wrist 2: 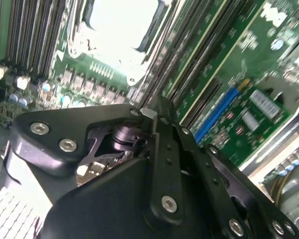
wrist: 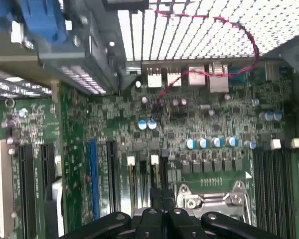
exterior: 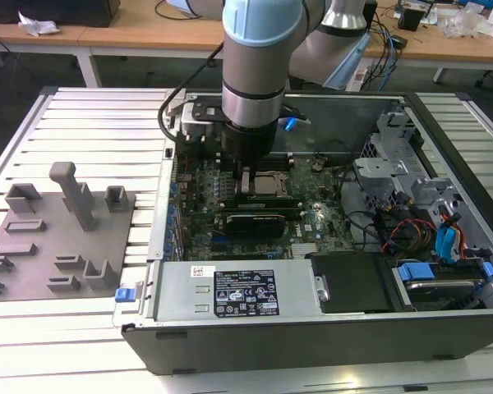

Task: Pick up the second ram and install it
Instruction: 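Press down the second ram until it locks into place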

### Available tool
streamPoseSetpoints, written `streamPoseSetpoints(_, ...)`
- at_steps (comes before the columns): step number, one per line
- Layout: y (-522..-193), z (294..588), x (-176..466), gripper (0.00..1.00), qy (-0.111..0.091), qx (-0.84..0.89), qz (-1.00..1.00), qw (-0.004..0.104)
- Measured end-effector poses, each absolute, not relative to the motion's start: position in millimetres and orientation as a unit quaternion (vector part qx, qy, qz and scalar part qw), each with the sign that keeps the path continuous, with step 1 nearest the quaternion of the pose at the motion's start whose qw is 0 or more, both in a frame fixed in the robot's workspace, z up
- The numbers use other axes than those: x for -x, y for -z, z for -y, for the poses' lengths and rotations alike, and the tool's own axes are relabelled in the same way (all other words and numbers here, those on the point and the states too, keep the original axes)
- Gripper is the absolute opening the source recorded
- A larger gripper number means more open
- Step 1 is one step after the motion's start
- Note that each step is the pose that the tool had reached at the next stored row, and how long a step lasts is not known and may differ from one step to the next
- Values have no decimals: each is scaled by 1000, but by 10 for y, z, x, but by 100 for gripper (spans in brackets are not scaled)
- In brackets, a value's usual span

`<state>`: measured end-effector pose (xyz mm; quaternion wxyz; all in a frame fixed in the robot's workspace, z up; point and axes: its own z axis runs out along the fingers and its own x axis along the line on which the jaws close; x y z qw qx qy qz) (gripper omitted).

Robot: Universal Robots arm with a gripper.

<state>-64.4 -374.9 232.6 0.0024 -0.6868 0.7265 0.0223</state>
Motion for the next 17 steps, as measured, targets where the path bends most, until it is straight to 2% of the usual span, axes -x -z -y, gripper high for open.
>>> streamPoseSetpoints(7,-2437,3746,412,11,-23,687,-726,2)
streamPoseSetpoints(10,-2592,3737,389,11,-23,687,-727,2)
streamPoseSetpoints(17,-2593,3737,388,11,-23,687,-726,2)
